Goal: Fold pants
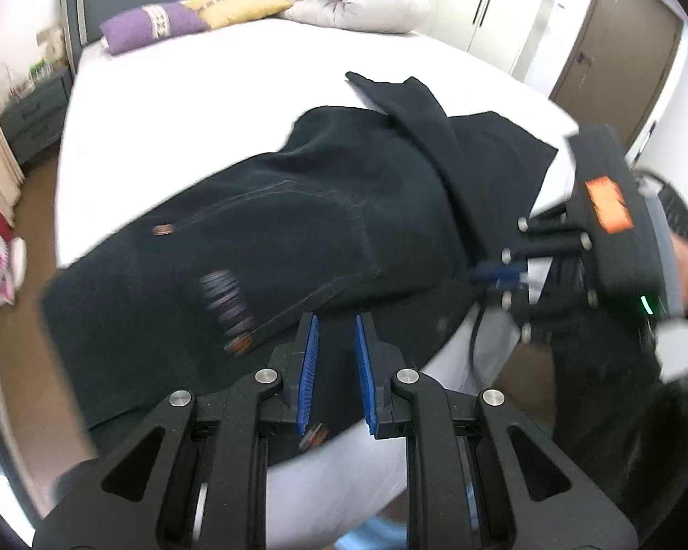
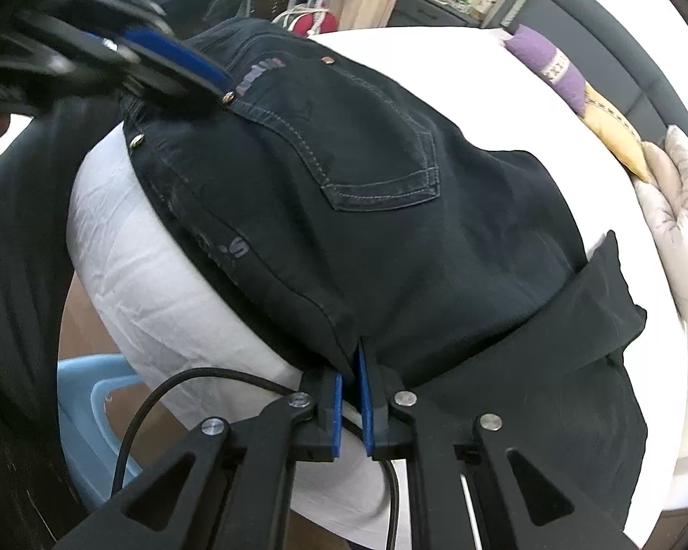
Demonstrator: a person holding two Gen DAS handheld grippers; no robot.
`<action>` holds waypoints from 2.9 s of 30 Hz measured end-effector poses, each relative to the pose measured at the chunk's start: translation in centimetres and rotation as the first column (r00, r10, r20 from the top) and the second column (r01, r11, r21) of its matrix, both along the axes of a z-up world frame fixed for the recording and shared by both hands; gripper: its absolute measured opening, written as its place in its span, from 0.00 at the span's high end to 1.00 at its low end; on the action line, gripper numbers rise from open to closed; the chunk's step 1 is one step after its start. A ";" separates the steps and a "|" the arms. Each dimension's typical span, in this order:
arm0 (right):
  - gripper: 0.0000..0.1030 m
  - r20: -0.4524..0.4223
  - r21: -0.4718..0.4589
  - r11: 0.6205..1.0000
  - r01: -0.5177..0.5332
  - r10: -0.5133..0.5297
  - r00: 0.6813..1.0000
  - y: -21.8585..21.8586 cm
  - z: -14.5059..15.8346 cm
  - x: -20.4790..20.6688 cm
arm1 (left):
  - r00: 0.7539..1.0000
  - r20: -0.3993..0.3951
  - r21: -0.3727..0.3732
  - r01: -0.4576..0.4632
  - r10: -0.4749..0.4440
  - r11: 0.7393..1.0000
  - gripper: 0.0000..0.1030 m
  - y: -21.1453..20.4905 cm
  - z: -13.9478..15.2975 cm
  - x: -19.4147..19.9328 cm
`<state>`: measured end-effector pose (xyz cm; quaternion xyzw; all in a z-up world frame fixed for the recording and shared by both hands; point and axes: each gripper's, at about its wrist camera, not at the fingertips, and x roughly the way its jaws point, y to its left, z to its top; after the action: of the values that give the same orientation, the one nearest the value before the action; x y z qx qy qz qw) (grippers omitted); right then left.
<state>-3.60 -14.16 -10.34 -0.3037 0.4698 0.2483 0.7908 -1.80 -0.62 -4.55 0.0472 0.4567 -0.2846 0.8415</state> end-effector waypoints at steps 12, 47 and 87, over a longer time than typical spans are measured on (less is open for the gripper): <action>0.44 -0.187 0.396 0.871 0.290 -0.233 0.954 -8.8 5.3 2.8 | 0.990 -0.092 0.019 -0.104 0.105 0.994 0.85 -2.6 -4.4 2.4; 0.94 -0.276 0.546 0.309 0.779 -0.812 0.515 -30.1 3.9 25.6 | 0.980 -0.144 -0.008 -0.140 0.137 0.990 0.85 -1.4 -4.7 3.5; 0.97 -0.673 0.636 -0.494 0.593 -0.731 0.113 -51.4 -3.7 -1.6 | 0.975 -0.126 0.110 -0.167 0.181 0.980 0.84 -4.7 -3.9 3.4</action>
<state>-5.23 -65.55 -14.04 0.5829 0.2489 -0.1590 0.7570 1.58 -5.33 -8.46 0.0292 0.5289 -0.1893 0.8268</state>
